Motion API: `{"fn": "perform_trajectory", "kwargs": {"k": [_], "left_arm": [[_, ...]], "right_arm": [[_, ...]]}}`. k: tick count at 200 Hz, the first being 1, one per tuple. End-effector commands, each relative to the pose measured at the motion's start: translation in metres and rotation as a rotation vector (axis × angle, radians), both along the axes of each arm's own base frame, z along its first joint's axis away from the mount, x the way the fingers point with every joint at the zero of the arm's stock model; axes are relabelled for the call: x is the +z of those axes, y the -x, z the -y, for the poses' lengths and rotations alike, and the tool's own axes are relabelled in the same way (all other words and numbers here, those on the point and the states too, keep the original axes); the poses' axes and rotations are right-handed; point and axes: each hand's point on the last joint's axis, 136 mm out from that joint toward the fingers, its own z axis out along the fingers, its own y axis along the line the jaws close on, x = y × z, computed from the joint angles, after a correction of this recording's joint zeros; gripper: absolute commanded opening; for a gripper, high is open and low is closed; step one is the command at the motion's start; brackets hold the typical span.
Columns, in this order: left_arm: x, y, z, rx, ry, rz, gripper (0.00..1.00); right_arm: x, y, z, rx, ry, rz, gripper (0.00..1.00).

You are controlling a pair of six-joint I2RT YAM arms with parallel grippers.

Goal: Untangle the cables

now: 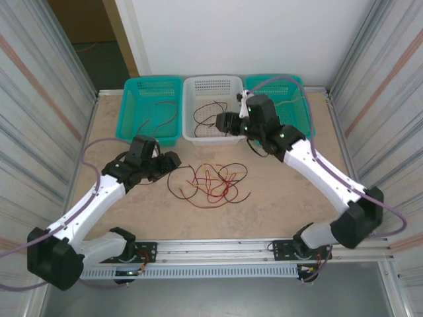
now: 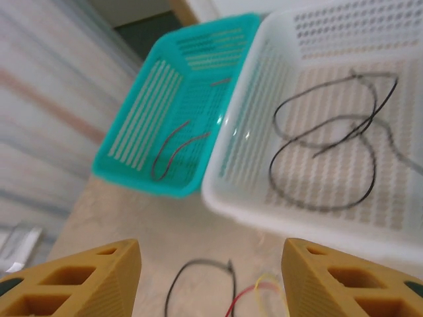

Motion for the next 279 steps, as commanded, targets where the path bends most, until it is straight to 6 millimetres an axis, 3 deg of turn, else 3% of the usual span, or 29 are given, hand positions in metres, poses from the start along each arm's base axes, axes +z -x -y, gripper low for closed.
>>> {"fn": "perform_trajectory", "kwargs": {"k": [1,37,70,90,112,127,157,197,218,279], "left_arm": [[-0.003,0.006,0.008,-0.034,0.032,-0.041,0.60],[-0.021,0.012,0.008,-0.008,0.053,-0.095,0.57],[-0.020,0.014,0.005,0.008,0.054,-0.087,0.54],[-0.021,0.016,-0.003,0.040,0.042,-0.077,0.54],[-0.027,0.019,-0.006,0.061,0.049,-0.090,0.53],[-0.031,0.021,-0.006,0.060,0.053,-0.102,0.52],[-0.042,0.026,-0.008,0.073,0.049,-0.137,0.52],[-0.048,0.027,-0.007,0.089,0.065,-0.152,0.50],[-0.049,0.027,-0.005,0.083,0.069,-0.161,0.49],[-0.048,0.030,-0.006,0.095,0.089,-0.158,0.49]], "right_arm": [[-0.079,0.041,0.011,-0.012,0.094,-0.260,0.59],[-0.131,0.085,-0.010,0.051,0.112,-0.432,0.64],[-0.158,0.100,-0.035,0.096,0.180,-0.510,0.60],[-0.169,0.095,-0.040,0.083,0.224,-0.530,0.57],[-0.176,0.080,-0.029,0.020,0.291,-0.532,0.54],[-0.176,0.071,-0.029,0.019,0.272,-0.547,0.48],[-0.170,0.070,-0.039,0.065,0.272,-0.529,0.52],[-0.182,0.061,-0.007,-0.010,0.403,-0.528,0.50],[-0.188,0.056,0.002,0.031,0.474,-0.532,0.49],[-0.212,0.039,-0.007,0.157,0.638,-0.484,0.38]]}}
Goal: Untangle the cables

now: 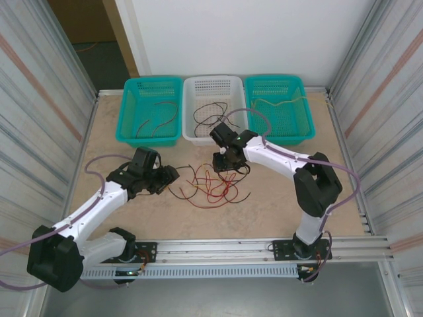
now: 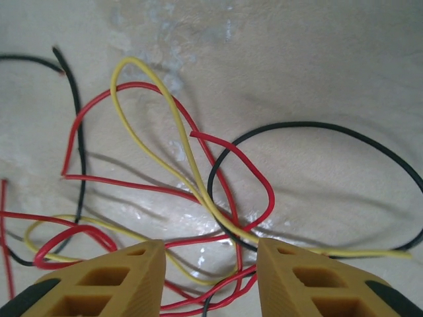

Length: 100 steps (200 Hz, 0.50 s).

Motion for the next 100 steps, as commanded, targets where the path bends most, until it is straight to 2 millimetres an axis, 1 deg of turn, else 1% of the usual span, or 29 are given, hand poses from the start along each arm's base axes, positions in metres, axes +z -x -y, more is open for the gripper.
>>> {"fn": "perform_trajectory", "kwargs": {"k": [1,34,74,85,100], "left_arm": [[0.001,0.002,-0.001,0.019,0.021,0.002,0.49],[0.004,0.003,-0.003,0.022,0.016,0.009,0.49],[0.004,0.004,-0.004,0.021,0.016,0.010,0.49],[0.005,0.004,-0.003,0.019,0.018,0.013,0.49],[0.006,0.003,-0.002,0.018,0.023,0.016,0.49]], "right_arm": [[-0.006,-0.006,0.002,0.077,0.068,0.006,0.38],[-0.024,-0.007,-0.010,0.115,0.083,-0.028,0.36],[-0.044,-0.006,-0.014,0.130,0.117,-0.057,0.33],[-0.047,-0.007,-0.013,0.129,0.125,-0.061,0.30],[-0.045,-0.011,-0.011,0.122,0.140,-0.047,0.19]]}}
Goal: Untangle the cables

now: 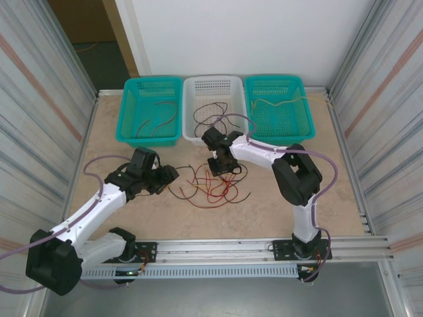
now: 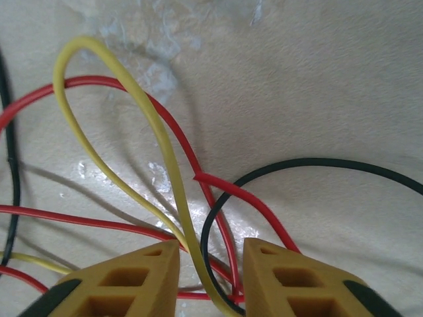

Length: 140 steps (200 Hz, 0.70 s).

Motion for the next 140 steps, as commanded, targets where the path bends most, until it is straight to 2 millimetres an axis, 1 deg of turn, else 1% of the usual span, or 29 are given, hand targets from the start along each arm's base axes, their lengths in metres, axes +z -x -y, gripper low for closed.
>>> {"fn": "perform_trajectory", "kwargs": {"k": [1,8,17,29,45,60,86,96,111,126,140], "left_arm": [[0.000,0.002,-0.002,0.009,0.008,-0.003,0.49],[0.001,0.001,-0.001,0.007,0.012,0.003,0.49],[0.003,-0.001,0.001,0.003,0.021,0.011,0.50],[0.009,-0.005,0.006,-0.013,0.046,0.032,0.50],[0.018,-0.012,0.015,-0.034,0.087,0.077,0.50],[0.032,-0.021,0.025,-0.061,0.134,0.141,0.50],[0.069,-0.035,0.056,-0.164,0.217,0.284,0.52],[0.088,-0.040,0.068,-0.209,0.244,0.354,0.53],[0.106,-0.044,0.082,-0.245,0.259,0.420,0.56],[0.114,-0.049,0.089,-0.258,0.268,0.449,0.56],[0.111,-0.052,0.090,-0.249,0.261,0.438,0.56]], "right_arm": [[0.005,-0.006,0.001,0.016,0.037,0.024,0.18],[0.009,-0.008,0.003,0.013,0.048,0.044,0.12],[0.018,-0.009,0.004,0.016,0.047,0.070,0.05],[0.038,-0.010,0.003,0.021,0.021,0.126,0.00],[0.074,-0.006,0.003,0.032,-0.038,0.212,0.00],[0.108,0.003,0.002,0.056,-0.091,0.287,0.00],[0.161,0.018,0.005,0.088,-0.132,0.414,0.00],[0.179,0.023,0.007,0.095,-0.145,0.459,0.00],[0.206,0.029,0.010,0.098,-0.181,0.526,0.00],[0.230,0.032,0.014,0.090,-0.225,0.588,0.00],[0.248,0.034,0.018,0.081,-0.258,0.631,0.00]]}}
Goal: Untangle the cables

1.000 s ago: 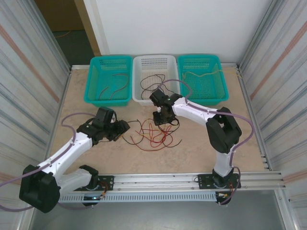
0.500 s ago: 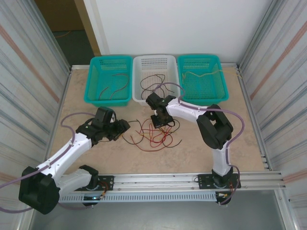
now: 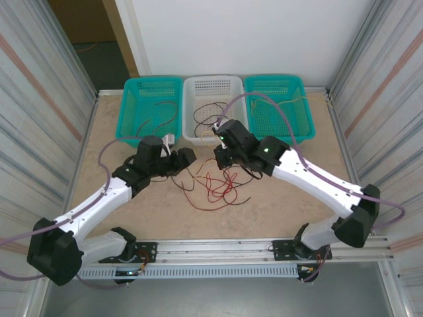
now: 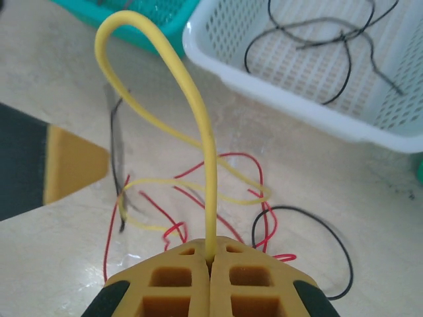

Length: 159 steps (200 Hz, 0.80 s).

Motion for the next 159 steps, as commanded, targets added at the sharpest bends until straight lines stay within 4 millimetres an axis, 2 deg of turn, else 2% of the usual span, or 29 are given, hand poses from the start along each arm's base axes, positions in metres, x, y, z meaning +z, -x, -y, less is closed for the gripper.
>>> {"fn": "perform_trajectory", "kwargs": {"k": [1,13,33,87,123,159], "left_arm": [[0.028,-0.013,0.012,-0.026,0.037,0.106,0.56],[0.019,-0.014,0.011,-0.021,0.011,0.080,0.56],[0.007,-0.012,0.010,-0.033,-0.034,0.040,0.56],[-0.006,0.000,0.033,-0.137,-0.057,0.061,0.62],[-0.018,-0.013,0.039,-0.162,-0.133,0.069,0.65],[-0.016,-0.029,0.045,-0.182,-0.189,0.107,0.60]], "right_arm": [[0.030,-0.003,0.013,-0.024,-0.016,0.103,0.00],[0.041,-0.001,0.014,-0.014,-0.036,0.130,0.00],[0.048,-0.001,0.018,-0.015,-0.028,0.159,0.00],[0.056,0.004,0.017,-0.008,-0.064,0.178,0.00],[0.063,0.008,0.013,0.016,-0.092,0.188,0.00],[0.072,0.013,0.013,0.036,-0.115,0.203,0.00]]}}
